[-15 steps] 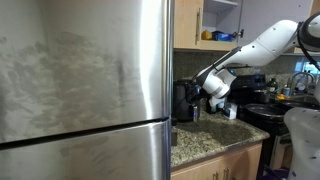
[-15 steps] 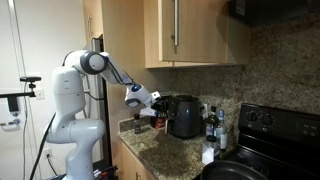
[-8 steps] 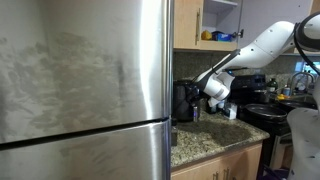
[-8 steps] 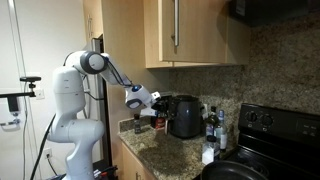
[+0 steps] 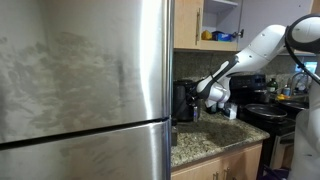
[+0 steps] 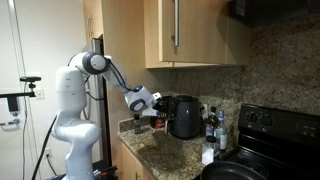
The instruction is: Turn on the air fryer
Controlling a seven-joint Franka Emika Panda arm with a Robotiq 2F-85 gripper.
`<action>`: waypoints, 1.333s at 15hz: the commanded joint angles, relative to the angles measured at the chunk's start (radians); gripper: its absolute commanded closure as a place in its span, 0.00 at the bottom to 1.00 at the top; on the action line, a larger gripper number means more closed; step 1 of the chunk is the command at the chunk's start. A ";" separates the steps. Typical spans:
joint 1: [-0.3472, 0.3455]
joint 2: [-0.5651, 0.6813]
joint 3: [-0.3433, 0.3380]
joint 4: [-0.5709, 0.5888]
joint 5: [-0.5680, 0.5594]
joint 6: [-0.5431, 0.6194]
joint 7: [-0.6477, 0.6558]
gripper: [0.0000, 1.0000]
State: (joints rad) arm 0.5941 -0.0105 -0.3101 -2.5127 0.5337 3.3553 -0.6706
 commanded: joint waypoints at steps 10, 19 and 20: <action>0.008 0.075 0.006 0.053 -0.019 0.016 0.016 0.00; -0.015 0.207 0.019 0.162 -0.040 0.073 0.033 0.00; -0.016 0.211 0.024 0.163 -0.045 0.079 0.041 0.00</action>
State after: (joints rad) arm 0.6039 0.1209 -0.3017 -2.4182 0.5224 3.4078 -0.6545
